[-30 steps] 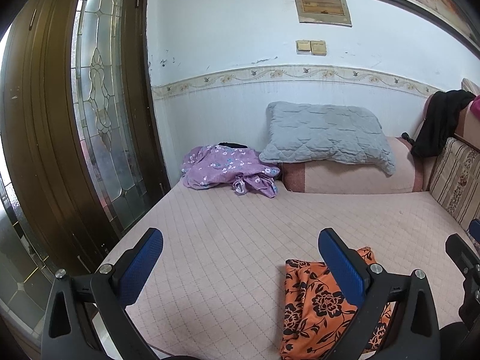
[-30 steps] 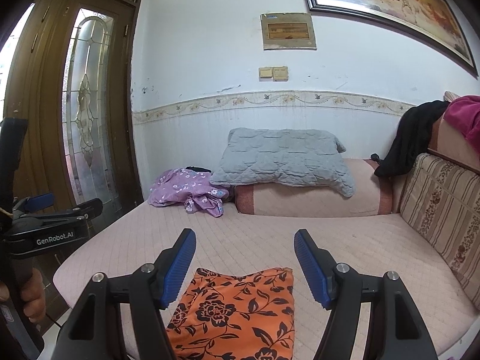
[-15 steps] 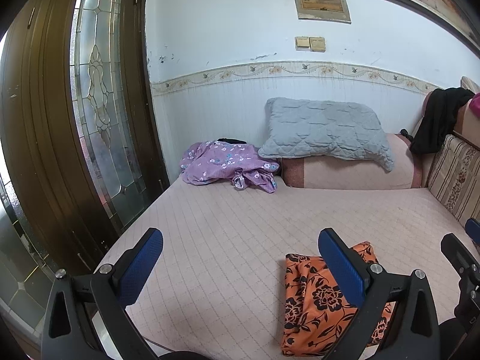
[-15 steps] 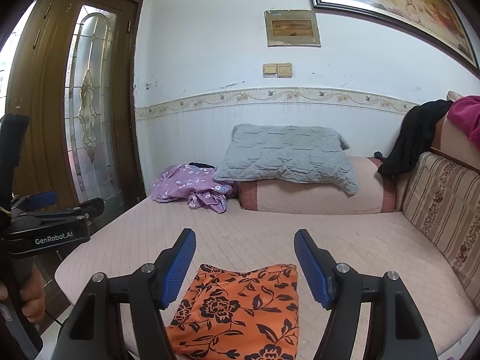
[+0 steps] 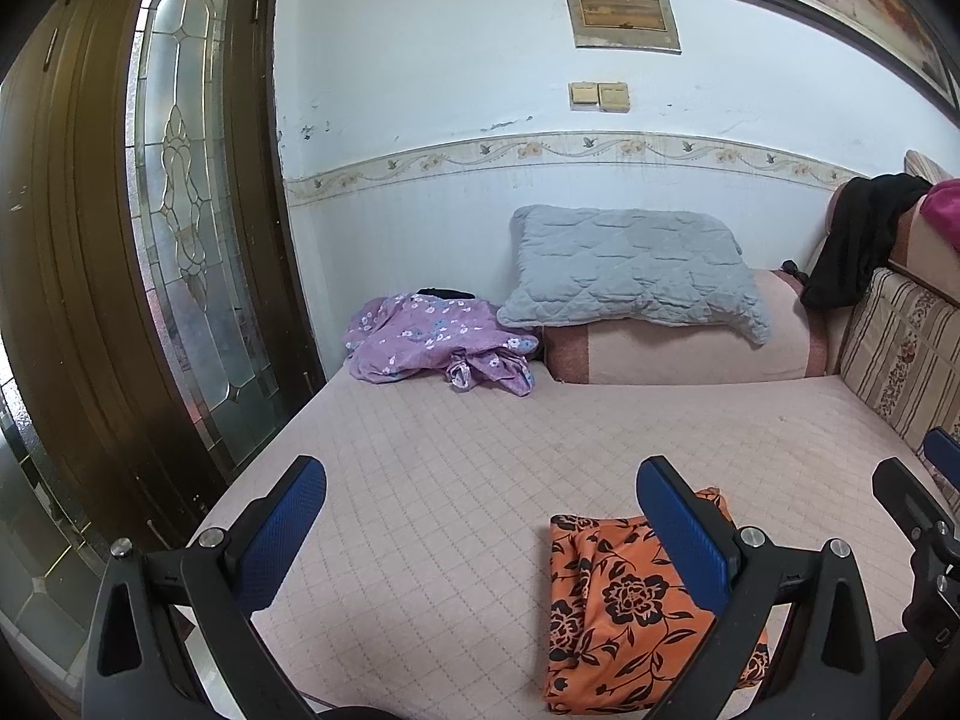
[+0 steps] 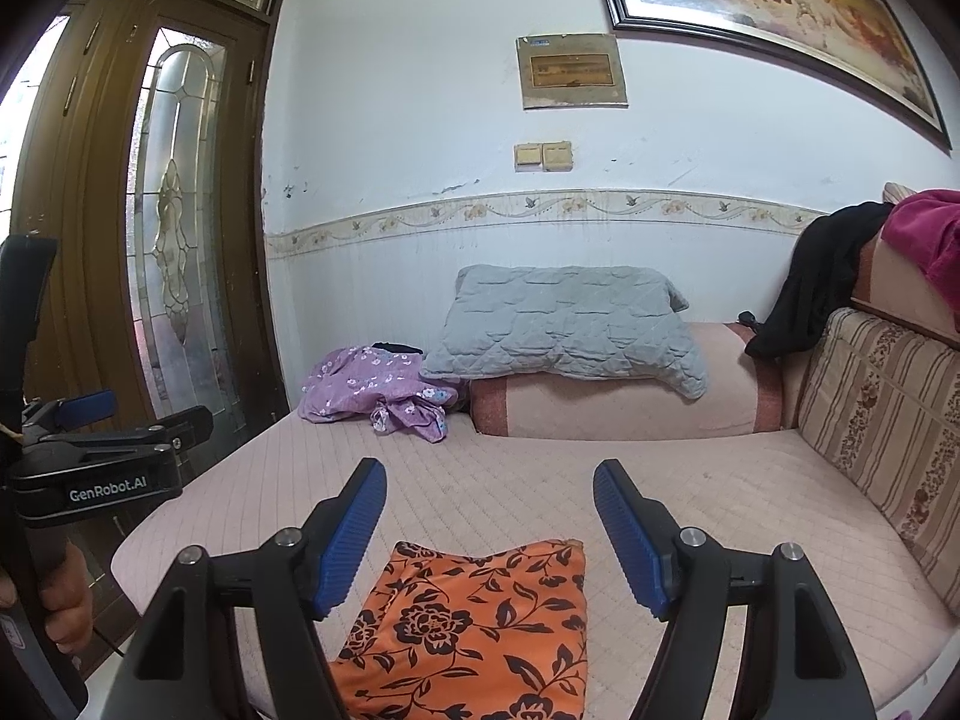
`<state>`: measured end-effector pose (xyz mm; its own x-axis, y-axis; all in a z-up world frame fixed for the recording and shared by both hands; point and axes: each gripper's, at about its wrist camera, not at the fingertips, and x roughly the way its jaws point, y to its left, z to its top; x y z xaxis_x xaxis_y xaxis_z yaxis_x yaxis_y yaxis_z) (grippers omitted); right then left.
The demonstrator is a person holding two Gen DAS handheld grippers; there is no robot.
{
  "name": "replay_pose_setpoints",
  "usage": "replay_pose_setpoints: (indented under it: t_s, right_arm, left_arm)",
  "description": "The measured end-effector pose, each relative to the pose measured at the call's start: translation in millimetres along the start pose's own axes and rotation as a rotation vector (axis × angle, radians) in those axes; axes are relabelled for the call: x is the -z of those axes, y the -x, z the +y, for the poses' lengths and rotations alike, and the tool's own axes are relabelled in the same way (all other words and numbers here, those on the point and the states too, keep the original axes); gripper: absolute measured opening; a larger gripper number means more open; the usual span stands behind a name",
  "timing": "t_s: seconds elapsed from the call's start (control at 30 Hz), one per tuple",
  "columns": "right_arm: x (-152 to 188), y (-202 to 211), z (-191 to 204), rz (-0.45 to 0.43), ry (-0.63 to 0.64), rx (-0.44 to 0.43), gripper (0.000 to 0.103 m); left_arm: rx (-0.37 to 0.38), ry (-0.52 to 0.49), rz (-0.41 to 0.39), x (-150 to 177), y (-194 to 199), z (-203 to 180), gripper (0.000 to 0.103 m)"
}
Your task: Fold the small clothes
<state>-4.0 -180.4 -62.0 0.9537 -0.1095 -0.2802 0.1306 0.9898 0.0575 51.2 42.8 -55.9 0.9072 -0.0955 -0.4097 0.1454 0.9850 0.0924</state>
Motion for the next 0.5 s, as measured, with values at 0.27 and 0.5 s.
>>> replay_pose_setpoints:
  t_s: [0.27,0.5]
  right_arm:
    - [-0.8,-13.7,1.3,0.017,0.005,0.001,0.076]
    - [-3.0,-35.8,11.6,0.046,0.019,-0.014,0.076]
  left_arm:
    - [0.006,0.002,0.007,-4.4,-13.2,1.3,0.103]
    - [0.001,0.030,0.029,-4.7,-31.4,13.2,0.103]
